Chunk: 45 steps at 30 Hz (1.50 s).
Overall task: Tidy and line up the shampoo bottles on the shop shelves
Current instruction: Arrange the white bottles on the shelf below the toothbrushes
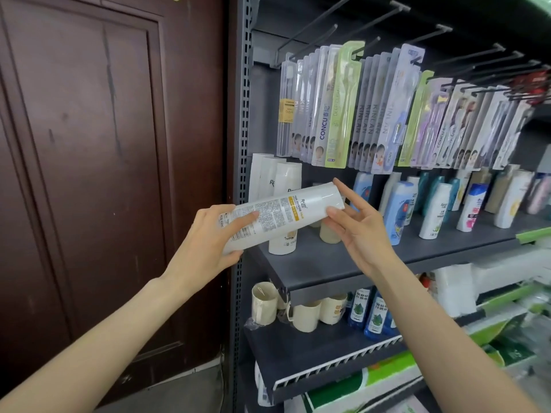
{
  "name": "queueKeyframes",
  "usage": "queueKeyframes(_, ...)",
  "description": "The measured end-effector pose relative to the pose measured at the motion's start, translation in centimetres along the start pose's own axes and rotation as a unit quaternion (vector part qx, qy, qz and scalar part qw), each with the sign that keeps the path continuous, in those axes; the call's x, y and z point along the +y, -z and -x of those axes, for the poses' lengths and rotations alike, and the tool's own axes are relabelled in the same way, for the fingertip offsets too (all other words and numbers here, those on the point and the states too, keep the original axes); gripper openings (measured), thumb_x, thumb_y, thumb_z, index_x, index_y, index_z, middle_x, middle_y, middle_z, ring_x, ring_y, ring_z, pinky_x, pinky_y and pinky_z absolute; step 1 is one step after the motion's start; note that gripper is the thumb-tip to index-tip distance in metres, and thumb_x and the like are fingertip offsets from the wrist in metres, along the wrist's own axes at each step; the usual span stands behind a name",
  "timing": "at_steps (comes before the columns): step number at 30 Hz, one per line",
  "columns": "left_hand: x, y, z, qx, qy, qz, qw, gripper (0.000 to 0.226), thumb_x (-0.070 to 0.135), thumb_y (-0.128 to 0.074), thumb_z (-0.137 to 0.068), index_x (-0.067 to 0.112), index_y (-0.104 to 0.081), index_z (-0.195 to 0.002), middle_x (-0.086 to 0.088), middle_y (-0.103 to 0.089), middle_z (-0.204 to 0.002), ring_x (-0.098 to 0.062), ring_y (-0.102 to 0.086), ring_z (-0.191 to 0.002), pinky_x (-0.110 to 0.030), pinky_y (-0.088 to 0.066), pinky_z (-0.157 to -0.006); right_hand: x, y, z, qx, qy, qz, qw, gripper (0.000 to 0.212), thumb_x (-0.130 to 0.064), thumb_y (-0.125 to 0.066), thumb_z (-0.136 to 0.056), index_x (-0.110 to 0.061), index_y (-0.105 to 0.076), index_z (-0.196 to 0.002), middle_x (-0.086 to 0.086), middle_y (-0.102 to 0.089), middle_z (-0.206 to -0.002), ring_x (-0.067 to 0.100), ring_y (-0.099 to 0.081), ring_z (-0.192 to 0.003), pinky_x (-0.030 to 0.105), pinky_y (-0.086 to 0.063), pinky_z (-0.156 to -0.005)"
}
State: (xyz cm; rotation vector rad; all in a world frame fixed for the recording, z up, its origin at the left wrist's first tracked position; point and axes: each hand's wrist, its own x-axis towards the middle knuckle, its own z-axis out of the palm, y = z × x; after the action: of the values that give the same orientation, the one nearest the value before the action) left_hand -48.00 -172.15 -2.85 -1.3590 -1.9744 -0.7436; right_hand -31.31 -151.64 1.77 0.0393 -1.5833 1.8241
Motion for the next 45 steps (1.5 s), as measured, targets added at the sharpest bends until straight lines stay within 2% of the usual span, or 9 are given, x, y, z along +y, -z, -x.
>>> queueKeyframes(7, 2.3, -0.4, -1.2, -0.068, 0.103, 0.228, 0.966, 0.074, 0.015, -0.081, -0.066, 0.047, -0.046, -0.124, 0.011, -0.051, -0.119, 0.003, -0.045, -0.11, -0.012, -0.035, -0.094, -0.5, 0.1, -0.8, 0.042, 0.03, 0.012, 0.999, 0.038, -0.01, -0.061, -0.087, -0.02, -0.054, -0.122, 0.009, -0.06, -0.11, 0.014, -0.064, -0.099, 0.026, -0.055, -0.082)
queueKeyframes(12, 4.4, -1.2, -2.1, -0.176, 0.162, 0.346, 0.907, 0.067, 0.012, -0.077, -0.072, 0.052, -0.048, -0.118, 0.014, -0.057, -0.112, -0.003, -0.057, -0.1, -0.019, -0.045, -0.084, -0.8, 0.7, -1.1, -0.002, 0.008, -0.051, 0.999, 0.038, -0.015, -0.063, -0.078, -0.031, -0.052, -0.111, 0.008, -0.059, -0.104, 0.021, -0.062, -0.097, 0.033, -0.057, -0.078)
queueKeyframes(18, 5.6, -3.1, -3.8, -0.225, 0.22, 0.449, 0.836, 0.054, 0.007, -0.068, -0.082, 0.048, -0.052, -0.112, -0.003, -0.064, -0.112, -0.019, -0.064, -0.103, -0.037, -0.052, -0.091, -2.2, 0.9, -3.7, 0.085, 0.024, 0.134, 0.987, 0.036, -0.012, -0.071, -0.081, -0.033, -0.054, -0.105, 0.022, -0.057, -0.113, 0.035, -0.06, -0.103, 0.043, -0.06, -0.067)
queueKeyframes(20, 5.9, -3.9, -4.9, -0.202, 0.211, 0.432, 0.853, 0.049, 0.012, -0.069, -0.082, 0.044, -0.052, -0.115, -0.002, -0.063, -0.114, -0.014, -0.064, -0.102, -0.036, -0.052, -0.092, -2.2, 0.7, -4.8, 0.097, 0.055, 0.201, 0.973, 0.04, -0.018, -0.076, -0.076, -0.034, -0.054, -0.106, 0.012, -0.06, -0.109, 0.03, -0.061, -0.1, 0.049, -0.058, -0.072)
queueKeyframes(24, 7.0, -4.9, -7.5, -0.126, 0.185, 0.397, 0.89, 0.054, 0.019, -0.07, -0.083, 0.037, -0.046, -0.128, 0.001, -0.06, -0.109, -0.012, -0.066, -0.09, -0.029, -0.055, -0.082, -1.7, 0.3, -6.1, 0.083, 0.101, 0.325, 0.937, 0.046, -0.026, -0.078, -0.073, -0.031, -0.053, -0.112, 0.001, -0.063, -0.107, 0.017, -0.06, -0.093, 0.029, -0.053, -0.073)
queueKeyframes(27, 7.4, -5.8, -8.5, -0.106, 0.188, 0.39, 0.895, 0.053, 0.015, -0.067, -0.085, 0.035, -0.044, -0.128, 0.001, -0.059, -0.103, -0.014, -0.067, -0.085, -0.03, -0.057, -0.076, -0.7, 0.3, -7.0, 0.087, 0.105, 0.378, 0.916, 0.052, -0.032, -0.076, -0.073, -0.026, -0.053, -0.119, 0.002, -0.063, -0.11, 0.019, -0.06, -0.097, 0.033, -0.051, -0.079)
queueKeyframes(37, 6.1, -8.5, -8.0, -0.099, 0.251, 0.417, 0.868, 0.047, 0.011, -0.063, -0.087, 0.036, -0.046, -0.123, -0.008, -0.058, -0.106, -0.019, -0.066, -0.09, -0.025, -0.056, -0.075, 0.6, 1.3, -8.0, 0.014, 0.081, 0.414, 0.906, 0.049, -0.028, -0.069, -0.083, -0.026, -0.051, -0.129, -0.01, -0.054, -0.103, 0.011, -0.052, -0.1, 0.023, -0.042, -0.083)
queueKeyframes(42, 5.1, -8.7, -7.8, -0.103, 0.256, 0.442, 0.854, 0.048, 0.018, -0.063, -0.088, 0.034, -0.045, -0.129, -0.011, -0.058, -0.114, -0.024, -0.066, -0.097, -0.041, -0.055, -0.087, 1.1, 1.1, -8.5, -0.009, 0.112, 0.449, 0.887, 0.049, -0.028, -0.065, -0.085, -0.024, -0.049, -0.131, 0.005, -0.061, -0.116, 0.02, -0.056, -0.104, 0.033, -0.045, -0.091)
queueKeyframes(45, 4.7, -8.3, -7.7, -0.146, 0.256, 0.448, 0.844, 0.045, 0.021, -0.063, -0.088, 0.038, -0.046, -0.125, -0.006, -0.057, -0.116, -0.019, -0.065, -0.099, -0.032, -0.055, -0.084, 1.5, 0.9, -8.4, -0.003, 0.13, 0.498, 0.857, 0.05, -0.03, -0.064, -0.086, -0.024, -0.047, -0.133, 0.006, -0.049, -0.123, 0.02, -0.047, -0.113, 0.023, -0.035, -0.092)
